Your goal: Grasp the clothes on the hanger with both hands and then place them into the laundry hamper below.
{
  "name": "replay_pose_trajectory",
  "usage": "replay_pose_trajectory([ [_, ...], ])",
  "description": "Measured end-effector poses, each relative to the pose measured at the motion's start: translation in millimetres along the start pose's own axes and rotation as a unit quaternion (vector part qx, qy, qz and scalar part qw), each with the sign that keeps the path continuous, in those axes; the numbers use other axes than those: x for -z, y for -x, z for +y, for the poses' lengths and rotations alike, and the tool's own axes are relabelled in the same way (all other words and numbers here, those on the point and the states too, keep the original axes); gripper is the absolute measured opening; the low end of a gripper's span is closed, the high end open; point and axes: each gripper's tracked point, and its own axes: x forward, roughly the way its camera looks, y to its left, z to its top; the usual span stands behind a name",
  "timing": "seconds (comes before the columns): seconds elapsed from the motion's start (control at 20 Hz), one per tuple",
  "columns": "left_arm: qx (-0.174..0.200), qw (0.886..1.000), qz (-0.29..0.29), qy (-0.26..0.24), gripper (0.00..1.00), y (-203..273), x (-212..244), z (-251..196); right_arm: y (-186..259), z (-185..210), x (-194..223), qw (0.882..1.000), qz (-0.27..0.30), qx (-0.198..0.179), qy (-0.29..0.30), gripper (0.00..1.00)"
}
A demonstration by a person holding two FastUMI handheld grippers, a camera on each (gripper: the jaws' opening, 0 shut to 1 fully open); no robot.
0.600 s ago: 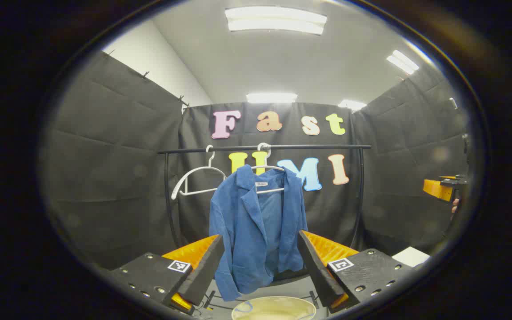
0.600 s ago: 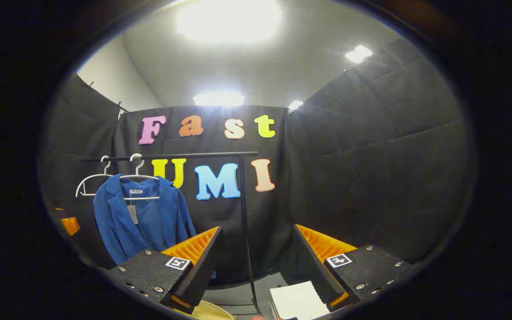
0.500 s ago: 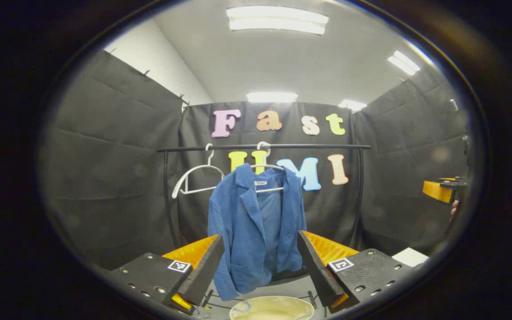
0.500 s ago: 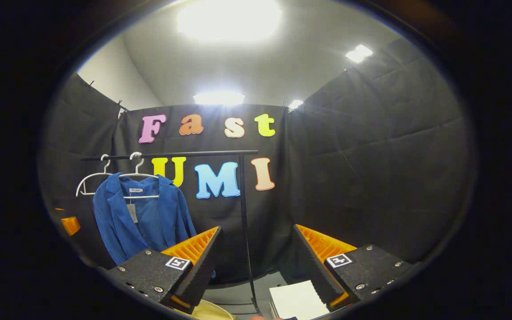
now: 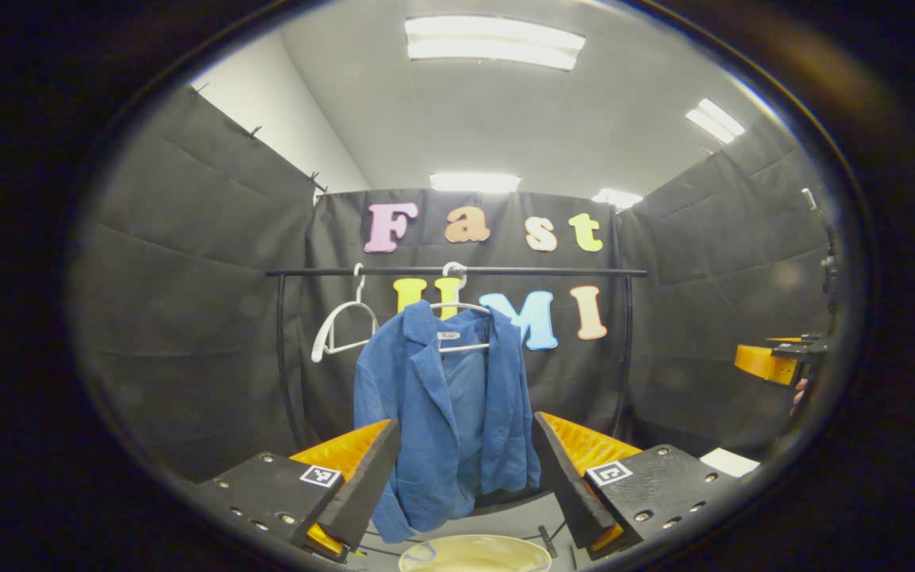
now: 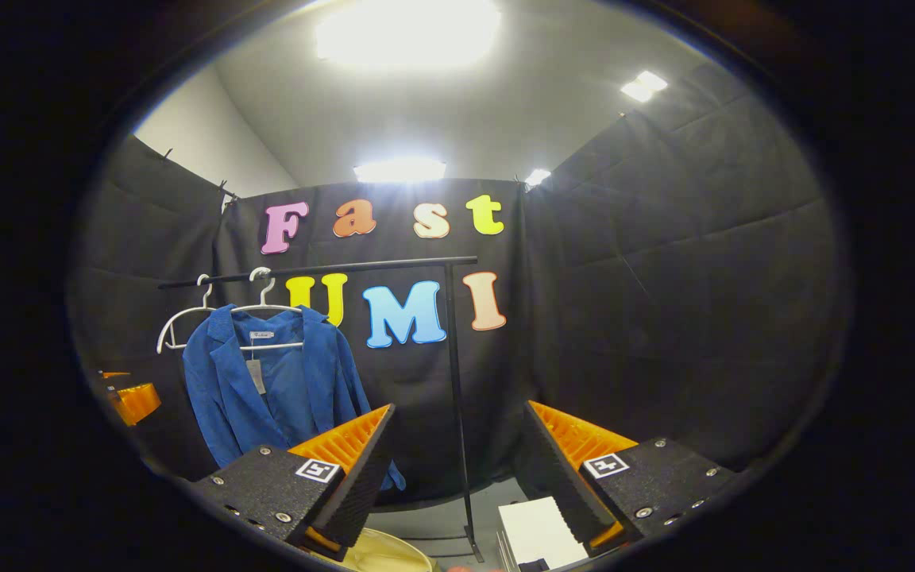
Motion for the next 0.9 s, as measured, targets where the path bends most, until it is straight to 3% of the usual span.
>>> replay_pose_trajectory([
  [0.55,-0.012,0.999,0.019,0.031,1.00,0.9,14.4,12.3,-5.2,19.2,0.8,1.000,0.009,-0.020,0.003,0.95],
  [0.9,-0.049,0.997,0.032,0.058,0.96,-2.2,10.6,49.5,-31.2,72.9,-14.4,0.997,0.007,-0.070,0.011,0.95],
])
